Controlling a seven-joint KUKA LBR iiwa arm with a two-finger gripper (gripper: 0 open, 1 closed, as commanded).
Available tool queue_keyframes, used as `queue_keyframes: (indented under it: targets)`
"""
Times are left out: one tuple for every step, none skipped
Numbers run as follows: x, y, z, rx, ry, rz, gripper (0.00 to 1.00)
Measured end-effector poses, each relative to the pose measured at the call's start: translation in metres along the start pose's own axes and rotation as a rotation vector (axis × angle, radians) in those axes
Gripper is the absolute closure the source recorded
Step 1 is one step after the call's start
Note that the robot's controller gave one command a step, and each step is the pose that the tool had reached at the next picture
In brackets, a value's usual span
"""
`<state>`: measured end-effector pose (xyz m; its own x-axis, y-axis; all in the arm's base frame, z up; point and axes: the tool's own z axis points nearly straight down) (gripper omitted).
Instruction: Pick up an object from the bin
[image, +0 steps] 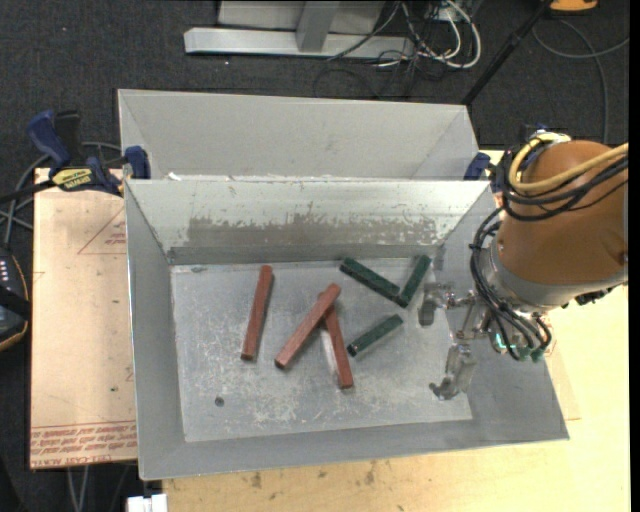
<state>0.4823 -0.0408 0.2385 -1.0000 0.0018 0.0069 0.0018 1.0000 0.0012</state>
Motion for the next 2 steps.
queue_keyframes:
  targets:
    - [-0.042,0.074,0.076,-0.003,-0.003,0.161,0.00]
    - [-0.046,0.078,0.166,-0.001,-0.007,0.410,0.00]
